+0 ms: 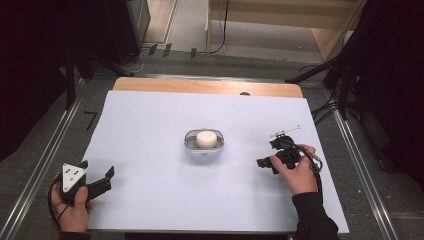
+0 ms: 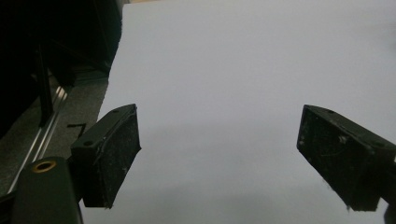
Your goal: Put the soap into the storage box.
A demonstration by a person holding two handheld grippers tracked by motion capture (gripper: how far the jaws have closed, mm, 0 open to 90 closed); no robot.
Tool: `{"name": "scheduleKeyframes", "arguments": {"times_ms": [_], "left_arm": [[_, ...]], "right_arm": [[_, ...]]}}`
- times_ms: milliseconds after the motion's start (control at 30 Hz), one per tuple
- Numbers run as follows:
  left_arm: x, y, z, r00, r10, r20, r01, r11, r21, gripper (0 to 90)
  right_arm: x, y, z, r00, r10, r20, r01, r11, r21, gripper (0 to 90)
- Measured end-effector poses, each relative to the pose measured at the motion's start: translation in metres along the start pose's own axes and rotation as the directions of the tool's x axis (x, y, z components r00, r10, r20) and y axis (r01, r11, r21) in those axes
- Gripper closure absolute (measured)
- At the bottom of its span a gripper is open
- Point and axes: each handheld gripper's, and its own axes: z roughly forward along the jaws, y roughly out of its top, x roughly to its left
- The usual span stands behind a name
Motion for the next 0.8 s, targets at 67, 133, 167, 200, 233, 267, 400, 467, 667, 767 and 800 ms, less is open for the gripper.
{"name": "scheduleKeyframes", "arguments": {"times_ms": [67,133,167,200,233,267,400,467,667,767,800], "left_arm": [[0.000,0.000,0.000,1.0000,-0.002,0.000,0.002,1.0000,-0.002,13.9],[0.000,0.000,0.000,1.0000,-0.001,-0.001,0.001,1.0000,0.000,13.9],[0.000,0.000,0.000,1.0000,-0.001,-0.001,0.001,1.0000,0.000,13.9],[0.000,0.000,0.000,1.0000,0.002,-0.002,-0.002,1.0000,0.000,13.9],[0.000,0.000,0.000,1.0000,0.003,-0.003,-0.003,1.0000,0.000,13.9],[0.000,0.000,0.000,1.0000,0.002,-0.004,-0.002,1.0000,-0.001,13.9],[0.000,0.000,0.000,1.0000,0.003,-0.007,-0.003,1.0000,-0.001,13.9],[0.000,0.000,0.000,1.0000,0.005,-0.007,-0.005,1.0000,0.001,13.9],[0.000,0.000,0.000,1.0000,0.003,-0.007,-0.003,1.0000,-0.001,13.9],[0.000,0.000,0.000,1.0000,0.002,-0.006,-0.002,1.0000,0.000,13.9],[0.000,0.000,0.000,1.0000,0.002,-0.006,-0.002,1.0000,0.000,13.9]], "right_arm": [[-0.004,-0.004,0.000,1.0000,0.007,0.002,-0.007,1.000,0.001,12.9],[-0.009,-0.008,0.000,0.9999,0.012,0.002,-0.012,1.000,-0.005,12.9],[-0.011,-0.010,0.000,0.9999,0.014,0.004,-0.014,1.000,-0.004,12.9],[-0.012,-0.012,0.000,0.9997,0.025,0.003,-0.025,1.000,-0.006,12.9],[-0.014,-0.013,0.000,0.9997,0.025,0.004,-0.025,1.000,-0.008,12.9],[-0.015,-0.015,0.000,0.9995,0.032,0.004,-0.032,0.999,-0.007,12.9],[-0.020,-0.022,0.001,0.9994,0.034,0.004,-0.034,0.999,-0.011,12.9],[-0.023,-0.026,0.000,0.9992,0.039,0.004,-0.039,0.999,-0.021,12.9],[-0.031,-0.037,-0.002,0.9986,0.052,0.010,-0.052,0.998,-0.037,12.9],[-0.035,-0.042,-0.005,0.9979,0.064,0.004,-0.064,0.997,-0.047,12.9],[-0.035,-0.042,-0.005,0.9979,0.064,0.004,-0.064,0.997,-0.047,12.9]]}}
